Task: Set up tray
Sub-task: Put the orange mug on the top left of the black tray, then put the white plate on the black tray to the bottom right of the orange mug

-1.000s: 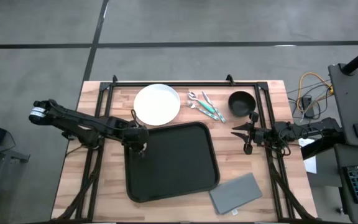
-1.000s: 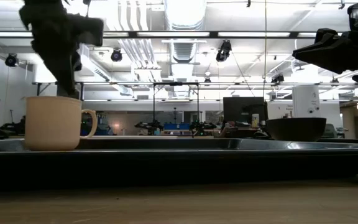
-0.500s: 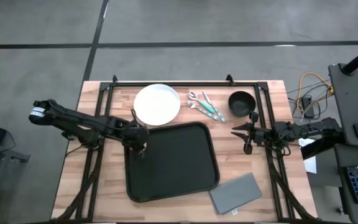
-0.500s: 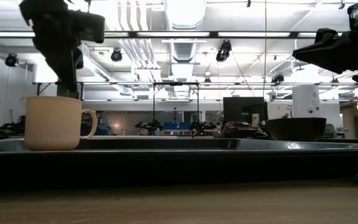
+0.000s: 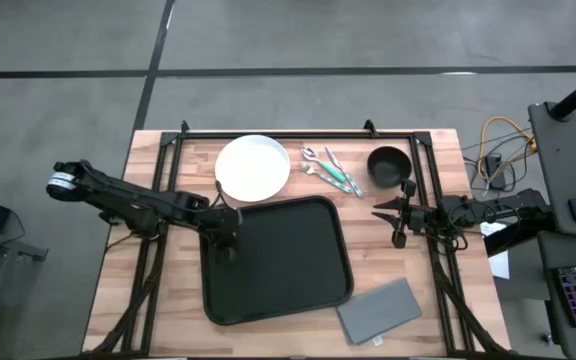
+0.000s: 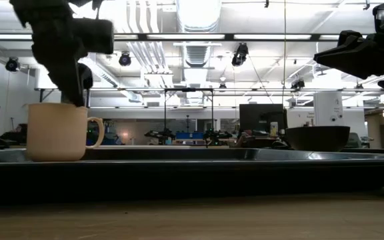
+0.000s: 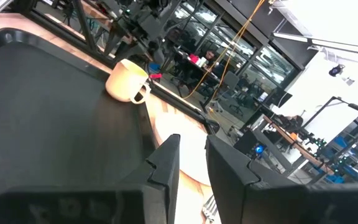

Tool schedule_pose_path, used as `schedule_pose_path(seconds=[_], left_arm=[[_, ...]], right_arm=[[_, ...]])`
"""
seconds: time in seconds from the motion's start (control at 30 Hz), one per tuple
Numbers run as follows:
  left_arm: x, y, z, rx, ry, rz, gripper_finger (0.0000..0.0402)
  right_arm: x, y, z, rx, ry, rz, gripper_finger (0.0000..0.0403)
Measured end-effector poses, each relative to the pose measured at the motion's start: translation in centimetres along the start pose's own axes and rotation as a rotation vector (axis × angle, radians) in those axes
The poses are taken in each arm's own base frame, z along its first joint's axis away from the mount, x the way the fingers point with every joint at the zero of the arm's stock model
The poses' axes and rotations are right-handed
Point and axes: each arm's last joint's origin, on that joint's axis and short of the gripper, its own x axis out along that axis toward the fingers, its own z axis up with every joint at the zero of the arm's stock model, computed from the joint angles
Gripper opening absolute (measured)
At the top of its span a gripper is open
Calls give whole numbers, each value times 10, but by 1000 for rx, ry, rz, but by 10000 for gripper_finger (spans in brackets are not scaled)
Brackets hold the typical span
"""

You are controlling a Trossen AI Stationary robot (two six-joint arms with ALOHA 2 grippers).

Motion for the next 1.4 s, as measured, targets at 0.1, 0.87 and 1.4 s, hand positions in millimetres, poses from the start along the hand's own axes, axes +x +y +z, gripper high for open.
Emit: schedule_pose_path(seconds=[0.1, 0.87, 1.4], left_arm=[[4, 3, -5, -2, 20, 12, 86], [8, 15, -21, -36, 120, 139, 85], [-17, -5, 9, 53, 6, 65, 85]], right_arm=[[0, 0, 0, 0, 0, 0, 68], [0, 0, 0, 0, 0, 0, 68], [0, 0, 0, 0, 1, 0, 68]])
